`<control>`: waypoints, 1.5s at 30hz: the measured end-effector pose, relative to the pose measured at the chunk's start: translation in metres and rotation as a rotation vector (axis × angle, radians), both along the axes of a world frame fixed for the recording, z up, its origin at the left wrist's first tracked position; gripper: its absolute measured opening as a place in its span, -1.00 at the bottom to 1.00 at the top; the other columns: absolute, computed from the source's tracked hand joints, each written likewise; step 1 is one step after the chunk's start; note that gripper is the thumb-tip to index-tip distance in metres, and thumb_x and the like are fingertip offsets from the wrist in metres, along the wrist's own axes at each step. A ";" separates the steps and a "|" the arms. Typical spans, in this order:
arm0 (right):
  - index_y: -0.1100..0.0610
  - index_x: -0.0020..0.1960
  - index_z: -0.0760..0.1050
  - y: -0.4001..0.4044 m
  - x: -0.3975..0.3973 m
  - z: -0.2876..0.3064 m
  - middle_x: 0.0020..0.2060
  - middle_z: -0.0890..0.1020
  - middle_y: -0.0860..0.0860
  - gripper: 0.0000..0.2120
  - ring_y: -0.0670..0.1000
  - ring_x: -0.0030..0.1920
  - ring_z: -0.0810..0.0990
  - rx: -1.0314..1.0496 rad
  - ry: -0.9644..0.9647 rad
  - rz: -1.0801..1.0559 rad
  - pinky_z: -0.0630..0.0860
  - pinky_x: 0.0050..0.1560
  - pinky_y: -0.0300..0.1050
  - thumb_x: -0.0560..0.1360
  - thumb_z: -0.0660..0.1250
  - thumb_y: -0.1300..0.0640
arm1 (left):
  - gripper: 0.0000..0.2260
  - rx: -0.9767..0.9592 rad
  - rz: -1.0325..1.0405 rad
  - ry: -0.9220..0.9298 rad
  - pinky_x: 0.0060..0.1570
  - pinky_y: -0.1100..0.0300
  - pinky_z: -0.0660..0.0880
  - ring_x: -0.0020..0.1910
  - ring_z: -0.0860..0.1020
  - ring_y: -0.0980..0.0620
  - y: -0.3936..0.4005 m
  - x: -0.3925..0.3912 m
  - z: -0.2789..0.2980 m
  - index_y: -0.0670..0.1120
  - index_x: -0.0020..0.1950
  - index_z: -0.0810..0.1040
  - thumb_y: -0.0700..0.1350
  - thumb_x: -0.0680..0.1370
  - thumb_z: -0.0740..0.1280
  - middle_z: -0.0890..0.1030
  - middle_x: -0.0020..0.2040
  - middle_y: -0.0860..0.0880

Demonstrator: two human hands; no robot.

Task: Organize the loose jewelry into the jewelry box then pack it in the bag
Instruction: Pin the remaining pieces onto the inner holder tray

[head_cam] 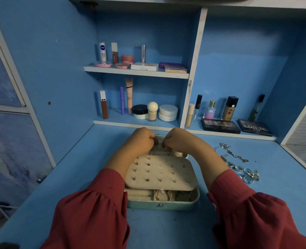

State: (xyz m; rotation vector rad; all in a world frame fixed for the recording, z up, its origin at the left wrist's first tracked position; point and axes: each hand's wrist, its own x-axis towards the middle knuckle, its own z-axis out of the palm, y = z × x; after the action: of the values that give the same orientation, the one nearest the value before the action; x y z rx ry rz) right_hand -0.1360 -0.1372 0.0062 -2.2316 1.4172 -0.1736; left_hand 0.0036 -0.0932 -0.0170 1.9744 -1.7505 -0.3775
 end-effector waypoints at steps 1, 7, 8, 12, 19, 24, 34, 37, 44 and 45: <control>0.20 0.00 0.64 0.000 -0.001 0.001 -0.09 0.68 0.13 -0.76 0.11 -0.11 0.63 0.010 -0.003 0.002 0.57 -0.16 -0.08 0.51 0.21 0.20 | -0.75 0.001 -0.007 0.010 0.04 0.04 0.53 -0.03 0.55 -0.08 0.001 0.000 0.001 -0.19 0.01 0.66 -0.29 0.54 0.18 0.62 -0.01 -0.18; 0.10 0.06 0.52 0.004 -0.008 0.009 -0.24 0.64 0.09 -0.76 0.02 -0.33 0.63 0.097 -0.126 0.008 0.64 -0.21 -0.09 0.46 0.29 0.35 | -0.77 -0.063 -0.099 0.157 0.09 0.17 0.52 0.00 0.58 0.06 0.006 0.007 0.006 -0.07 0.04 0.67 -0.32 0.49 0.33 0.65 0.02 -0.01; 0.08 0.07 0.52 0.004 -0.008 0.010 -0.22 0.66 0.11 -0.73 0.05 -0.30 0.66 0.110 -0.155 0.002 0.66 -0.18 -0.06 0.43 0.32 0.36 | -0.78 -0.067 -0.115 0.181 0.10 0.16 0.53 -0.01 0.59 0.06 0.007 0.007 0.007 -0.08 0.04 0.67 -0.31 0.49 0.37 0.66 0.01 -0.01; 0.04 -0.02 0.51 0.004 -0.004 0.013 -0.14 0.70 0.09 -0.78 0.00 -0.24 0.69 0.092 -0.237 0.001 0.64 -0.21 -0.12 0.47 0.37 0.34 | -0.79 -0.079 -0.153 0.224 0.10 0.08 0.56 -0.02 0.61 0.05 0.011 0.007 0.008 -0.06 0.02 0.67 -0.31 0.46 0.40 0.67 -0.01 -0.02; 0.08 -0.09 0.61 -0.001 -0.008 0.013 -0.23 0.70 0.03 -0.92 -0.01 -0.21 0.70 -0.069 -0.101 -0.046 0.65 -0.05 0.01 0.45 0.42 0.23 | -0.76 -0.057 -0.136 0.125 0.09 0.21 0.51 0.02 0.59 0.06 0.016 0.012 0.009 -0.07 0.09 0.66 -0.32 0.51 0.34 0.65 0.06 -0.01; 0.12 0.00 0.67 0.004 -0.010 0.012 -0.16 0.66 0.03 -0.74 0.00 -0.21 0.60 -0.082 0.227 0.077 0.59 -0.01 -0.06 0.39 0.49 -0.01 | -0.78 0.082 -0.157 -0.004 0.11 0.15 0.50 0.05 0.56 0.06 0.017 0.011 0.008 -0.04 0.15 0.64 -0.18 0.54 0.32 0.62 0.09 0.01; 0.03 0.06 0.60 0.010 -0.005 0.006 0.03 0.57 0.02 -0.85 0.02 -0.06 0.53 0.061 0.037 0.189 0.45 -0.35 -0.24 0.50 0.38 0.06 | -0.81 0.137 -0.179 0.072 0.06 0.04 0.54 -0.02 0.58 -0.03 0.017 0.003 0.008 -0.10 0.04 0.66 -0.25 0.50 0.31 0.64 -0.01 -0.07; -0.09 -0.10 0.53 0.004 -0.009 0.003 -0.01 0.60 0.04 -0.90 0.03 -0.20 0.55 0.072 -0.054 0.129 0.43 -0.45 -0.21 0.51 0.37 0.12 | -0.83 0.135 -0.171 0.097 0.00 0.06 0.55 -0.06 0.58 -0.02 0.015 0.004 0.008 -0.06 -0.03 0.65 -0.26 0.48 0.32 0.63 -0.07 -0.04; 0.03 -0.03 0.62 -0.001 -0.015 0.008 -0.09 0.64 -0.01 -0.90 -0.02 -0.14 0.57 0.013 0.003 0.153 0.50 -0.27 -0.23 0.49 0.38 0.19 | -0.85 0.102 -0.194 0.130 0.05 0.16 0.53 -0.08 0.56 0.10 0.017 0.010 0.006 -0.06 0.02 0.68 -0.19 0.47 0.42 0.60 -0.13 0.09; 0.02 -0.04 0.63 0.000 -0.015 0.008 -0.06 0.65 -0.01 -0.91 -0.02 -0.13 0.57 0.045 0.017 0.187 0.50 -0.30 -0.25 0.47 0.41 0.16 | -0.86 0.106 -0.201 0.116 0.06 0.13 0.53 -0.07 0.57 0.08 0.017 0.010 0.006 -0.06 0.01 0.68 -0.17 0.47 0.43 0.60 -0.12 0.07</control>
State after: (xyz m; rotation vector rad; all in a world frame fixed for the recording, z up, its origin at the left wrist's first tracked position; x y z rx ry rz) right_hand -0.1510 -0.1370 0.0141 -2.3176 1.2005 -0.0596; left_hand 0.0135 -0.0762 -0.0114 1.8108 -1.8934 -0.6516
